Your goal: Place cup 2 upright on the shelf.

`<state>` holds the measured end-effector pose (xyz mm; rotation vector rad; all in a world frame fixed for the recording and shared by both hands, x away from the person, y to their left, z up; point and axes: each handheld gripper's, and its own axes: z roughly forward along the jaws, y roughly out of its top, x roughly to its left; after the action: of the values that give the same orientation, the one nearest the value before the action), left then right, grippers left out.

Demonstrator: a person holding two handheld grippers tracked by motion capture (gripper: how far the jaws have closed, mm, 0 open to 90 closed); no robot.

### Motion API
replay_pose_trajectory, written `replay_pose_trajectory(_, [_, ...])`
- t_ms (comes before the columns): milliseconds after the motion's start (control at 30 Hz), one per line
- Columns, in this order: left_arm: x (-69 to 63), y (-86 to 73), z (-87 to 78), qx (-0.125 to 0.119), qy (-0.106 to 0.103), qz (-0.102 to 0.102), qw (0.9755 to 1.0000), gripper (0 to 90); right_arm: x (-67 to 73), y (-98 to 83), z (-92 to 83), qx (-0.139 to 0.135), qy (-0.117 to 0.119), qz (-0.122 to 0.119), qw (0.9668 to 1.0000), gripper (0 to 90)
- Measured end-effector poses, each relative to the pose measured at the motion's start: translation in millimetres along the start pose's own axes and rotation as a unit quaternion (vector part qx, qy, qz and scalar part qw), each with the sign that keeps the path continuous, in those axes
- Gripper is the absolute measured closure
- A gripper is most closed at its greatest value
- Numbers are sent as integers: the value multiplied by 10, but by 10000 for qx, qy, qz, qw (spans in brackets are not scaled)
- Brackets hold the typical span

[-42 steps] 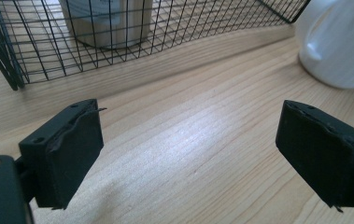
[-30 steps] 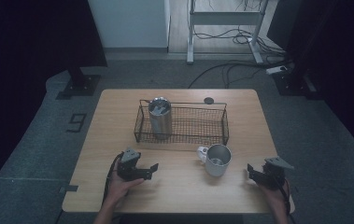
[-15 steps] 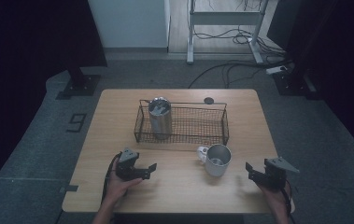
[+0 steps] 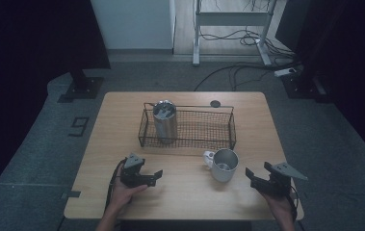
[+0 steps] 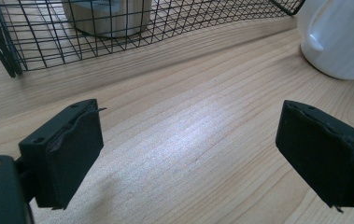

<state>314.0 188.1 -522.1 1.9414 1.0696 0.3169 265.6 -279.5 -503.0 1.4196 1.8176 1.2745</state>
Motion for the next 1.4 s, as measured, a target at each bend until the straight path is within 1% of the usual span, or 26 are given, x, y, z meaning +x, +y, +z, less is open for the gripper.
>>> replay_pose_trajectory(100, [-2,0,-6,-14,-33,-14,10000,75,57,25,-12,-59,126,15,9999,162])
replay_pose_trajectory(167, [-1,1,-9,-35,-29,-37,10000,75,93,42,-16,-58,154,-21,9999,156])
replay_pose_trajectory(233, [4,1,-16,-62,-36,-68,10000,78,135,59,-19,-68,241,-37,9997,150])
replay_pose_trajectory(333, [10,-3,-24,-59,-10,-63,10000,78,189,82,-19,-107,351,-31,9993,140])
replay_pose_trajectory(367, [10,-4,-26,-74,0,-66,10000,78,213,89,-19,-110,426,-30,9990,133])
replay_pose_trajectory(533, [6,-6,-43,-121,35,-45,9999,78,313,96,13,-98,574,-32,9983,130])
replay_pose_trajectory(600, [12,-14,-35,-96,29,-69,9999,78,354,97,46,-58,573,-111,9983,129])
replay_pose_trajectory(767, [23,-33,3,24,-42,-69,10000,79,423,104,134,9,607,-217,9979,116])
replay_pose_trajectory(800, [20,-36,13,58,-55,-69,9999,78,435,104,153,57,625,-257,9977,116])
replay_pose_trajectory(900, [5,-44,32,117,-84,-36,9999,78,446,99,195,89,666,-253,9974,115])
replay_pose_trajectory(967, [-5,-46,39,132,-94,-24,9999,78,453,96,213,96,652,-268,9975,107])
replay_pose_trajectory(1167, [1,-57,65,252,-158,-54,9995,78,479,98,274,114,661,-335,9972,85])
replay_pose_trajectory(1400, [-14,-61,64,231,-168,-32,9996,78,548,106,387,185,663,-421,9967,40])
